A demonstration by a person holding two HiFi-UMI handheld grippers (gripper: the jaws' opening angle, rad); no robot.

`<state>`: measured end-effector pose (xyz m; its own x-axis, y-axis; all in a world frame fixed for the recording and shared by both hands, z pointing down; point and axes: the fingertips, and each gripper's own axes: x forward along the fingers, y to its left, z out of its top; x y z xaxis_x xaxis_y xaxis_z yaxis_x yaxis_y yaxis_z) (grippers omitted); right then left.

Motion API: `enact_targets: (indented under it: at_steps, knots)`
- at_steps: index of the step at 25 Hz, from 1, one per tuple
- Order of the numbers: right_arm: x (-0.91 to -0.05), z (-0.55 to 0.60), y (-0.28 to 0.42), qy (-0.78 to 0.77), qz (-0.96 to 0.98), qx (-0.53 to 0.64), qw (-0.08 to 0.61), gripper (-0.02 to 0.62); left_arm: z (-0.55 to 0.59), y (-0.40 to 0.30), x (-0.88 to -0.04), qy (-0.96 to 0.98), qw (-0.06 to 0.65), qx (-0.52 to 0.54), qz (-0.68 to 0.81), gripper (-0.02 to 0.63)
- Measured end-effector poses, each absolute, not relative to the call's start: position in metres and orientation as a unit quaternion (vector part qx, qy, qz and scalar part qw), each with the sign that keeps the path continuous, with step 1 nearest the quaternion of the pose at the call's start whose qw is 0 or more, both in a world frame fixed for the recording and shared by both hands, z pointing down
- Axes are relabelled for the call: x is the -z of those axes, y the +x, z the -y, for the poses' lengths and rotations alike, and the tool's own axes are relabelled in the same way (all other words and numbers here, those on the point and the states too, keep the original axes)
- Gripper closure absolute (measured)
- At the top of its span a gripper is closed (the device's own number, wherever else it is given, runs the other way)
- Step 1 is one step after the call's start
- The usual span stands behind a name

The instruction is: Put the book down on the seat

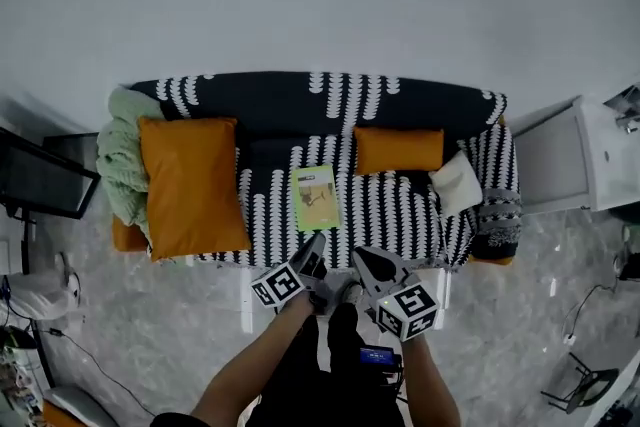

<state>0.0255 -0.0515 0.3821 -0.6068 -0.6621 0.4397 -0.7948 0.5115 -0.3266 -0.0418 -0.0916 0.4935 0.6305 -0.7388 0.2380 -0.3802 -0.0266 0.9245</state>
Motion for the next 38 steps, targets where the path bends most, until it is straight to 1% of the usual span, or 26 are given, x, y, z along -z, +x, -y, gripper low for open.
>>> enact_targets:
  at_steps: [5, 9, 15, 18, 25, 29, 38]
  knots:
    - [-0.348, 0.056, 0.024, 0.415, 0.872, -0.229, 0.125, 0.578, 0.084, -0.033, -0.421, 0.77, 0.505, 0.141, 0.362, 0.595]
    - [-0.323, 0.047, 0.019, 0.399, 0.884, -0.209, 0.123, 0.578, 0.073, -0.027, -0.377, 0.822, 0.438, 0.102, 0.35, 0.595]
    - [-0.287, 0.042, 0.019, 0.39, 0.898, -0.183, 0.091, 0.58, 0.055, -0.023, -0.316, 0.884, 0.324, 0.05, 0.332, 0.595]
    - [-0.274, 0.04, 0.021, 0.382, 0.904, -0.176, 0.076, 0.58, 0.043, -0.023, -0.294, 0.9, 0.285, 0.039, 0.328, 0.595]
    - [-0.259, 0.026, 0.012, 0.359, 0.917, -0.159, 0.073, 0.58, 0.016, -0.029, -0.27, 0.914, 0.239, 0.023, 0.327, 0.595]
    - [-0.261, 0.019, 0.01, 0.349, 0.919, -0.173, 0.055, 0.58, 0.013, -0.032, -0.262, 0.916, 0.231, 0.028, 0.326, 0.595]
    - [-0.268, -0.011, 0.019, 0.338, 0.92, -0.194, 0.05, 0.58, -0.005, -0.019, -0.26, 0.922, 0.226, 0.019, 0.314, 0.595]
